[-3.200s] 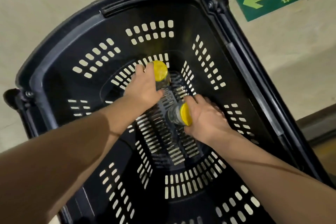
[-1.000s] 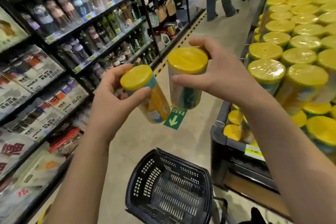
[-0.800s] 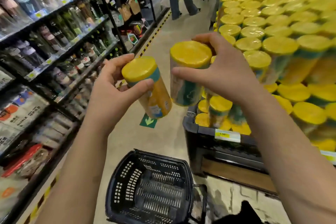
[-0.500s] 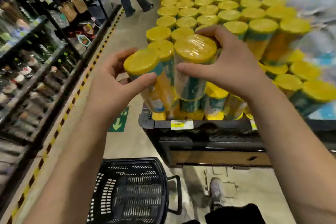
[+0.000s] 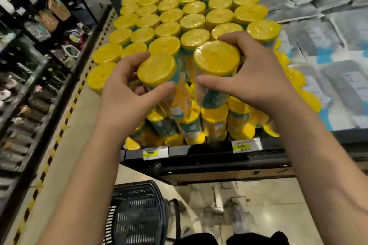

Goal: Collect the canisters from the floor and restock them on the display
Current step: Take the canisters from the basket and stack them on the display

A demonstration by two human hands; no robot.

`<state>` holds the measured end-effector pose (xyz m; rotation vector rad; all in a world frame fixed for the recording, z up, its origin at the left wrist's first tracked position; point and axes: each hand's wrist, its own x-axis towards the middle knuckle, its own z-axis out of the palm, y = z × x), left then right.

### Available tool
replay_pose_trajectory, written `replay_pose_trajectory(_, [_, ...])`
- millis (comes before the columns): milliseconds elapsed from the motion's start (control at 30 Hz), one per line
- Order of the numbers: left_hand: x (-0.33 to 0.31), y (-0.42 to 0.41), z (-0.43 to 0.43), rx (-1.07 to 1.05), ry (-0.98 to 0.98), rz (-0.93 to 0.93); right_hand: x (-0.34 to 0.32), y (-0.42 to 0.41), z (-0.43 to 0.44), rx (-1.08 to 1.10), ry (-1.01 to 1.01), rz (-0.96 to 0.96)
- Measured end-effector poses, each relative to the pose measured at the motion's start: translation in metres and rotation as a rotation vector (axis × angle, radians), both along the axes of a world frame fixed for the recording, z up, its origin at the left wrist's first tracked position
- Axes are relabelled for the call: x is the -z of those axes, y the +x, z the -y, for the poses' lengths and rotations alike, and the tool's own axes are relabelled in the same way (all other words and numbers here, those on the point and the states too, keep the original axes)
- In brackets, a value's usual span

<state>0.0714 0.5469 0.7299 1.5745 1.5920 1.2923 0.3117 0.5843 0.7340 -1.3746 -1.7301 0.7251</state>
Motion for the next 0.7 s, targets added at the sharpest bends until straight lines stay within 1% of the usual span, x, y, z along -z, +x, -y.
replay_pose_trajectory(200, [0.005, 0.028, -0.016, -0.086, -0.036, -0.198, 0.007, 0.027, -0.028, -0.066, 0.001, 0.065])
replay_pose_trajectory(367, [0.01, 0.037, -0.017, -0.084, 0.002, -0.509, 0.014, 0.03, -0.036, -0.103, 0.011, 0.051])
replay_pose_trajectory(567, [0.015, 0.033, -0.02, -0.042, 0.035, -0.777, 0.022, 0.023, -0.036, -0.084, 0.026, 0.056])
replay_pose_trajectory(700, [0.018, 0.03, -0.02, 0.029, 0.063, -0.826, 0.025, 0.022, -0.034, -0.06, 0.039, 0.081])
